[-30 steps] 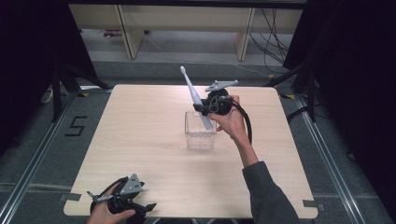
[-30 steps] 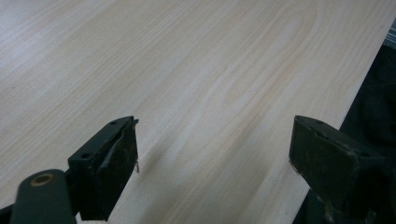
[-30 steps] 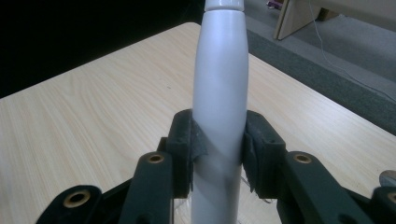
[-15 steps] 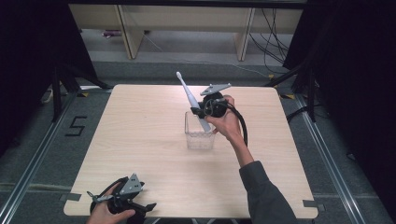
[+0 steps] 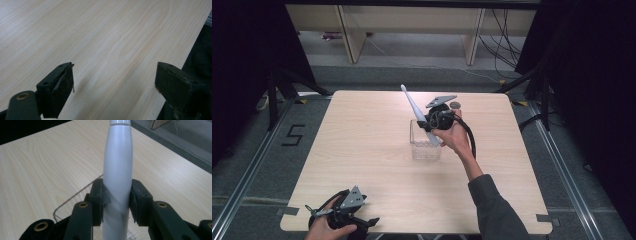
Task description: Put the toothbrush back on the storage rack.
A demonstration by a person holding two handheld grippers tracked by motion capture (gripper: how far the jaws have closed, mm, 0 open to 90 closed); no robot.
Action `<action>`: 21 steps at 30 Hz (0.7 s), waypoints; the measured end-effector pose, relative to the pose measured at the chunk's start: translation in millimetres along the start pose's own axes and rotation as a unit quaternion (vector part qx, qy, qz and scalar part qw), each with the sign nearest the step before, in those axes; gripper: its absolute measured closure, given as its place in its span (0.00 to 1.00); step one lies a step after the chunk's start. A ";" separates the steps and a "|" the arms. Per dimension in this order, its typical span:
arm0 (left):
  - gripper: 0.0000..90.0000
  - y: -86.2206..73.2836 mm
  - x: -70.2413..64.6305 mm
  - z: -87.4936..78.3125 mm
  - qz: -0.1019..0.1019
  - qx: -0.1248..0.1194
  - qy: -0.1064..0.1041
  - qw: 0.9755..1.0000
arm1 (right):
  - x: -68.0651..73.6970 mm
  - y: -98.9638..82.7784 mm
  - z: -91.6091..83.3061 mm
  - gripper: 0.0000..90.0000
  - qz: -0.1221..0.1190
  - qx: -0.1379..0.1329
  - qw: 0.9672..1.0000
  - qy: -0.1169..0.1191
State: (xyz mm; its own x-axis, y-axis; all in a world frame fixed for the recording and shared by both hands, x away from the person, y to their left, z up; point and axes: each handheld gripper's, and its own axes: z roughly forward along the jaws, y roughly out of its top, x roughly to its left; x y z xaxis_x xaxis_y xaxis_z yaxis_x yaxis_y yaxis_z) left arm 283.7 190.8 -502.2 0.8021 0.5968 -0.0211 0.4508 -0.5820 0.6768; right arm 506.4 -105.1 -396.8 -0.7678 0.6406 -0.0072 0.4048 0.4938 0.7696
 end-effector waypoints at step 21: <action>0.16 0.0 0.0 0.0 0.000 0.000 0.000 1.000 | 1.9 -6.7 18.8 0.74 -0.017 0.043 0.999 0.002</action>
State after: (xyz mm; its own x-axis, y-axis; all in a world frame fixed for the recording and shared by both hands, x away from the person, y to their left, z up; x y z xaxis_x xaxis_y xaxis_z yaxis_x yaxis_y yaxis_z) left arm 283.8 190.9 -502.2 0.8024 0.5964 -0.0210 0.4508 -0.5826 0.6762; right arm 511.6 -96.1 -414.0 -0.7840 0.6201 -0.0298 0.4194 0.5645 0.7110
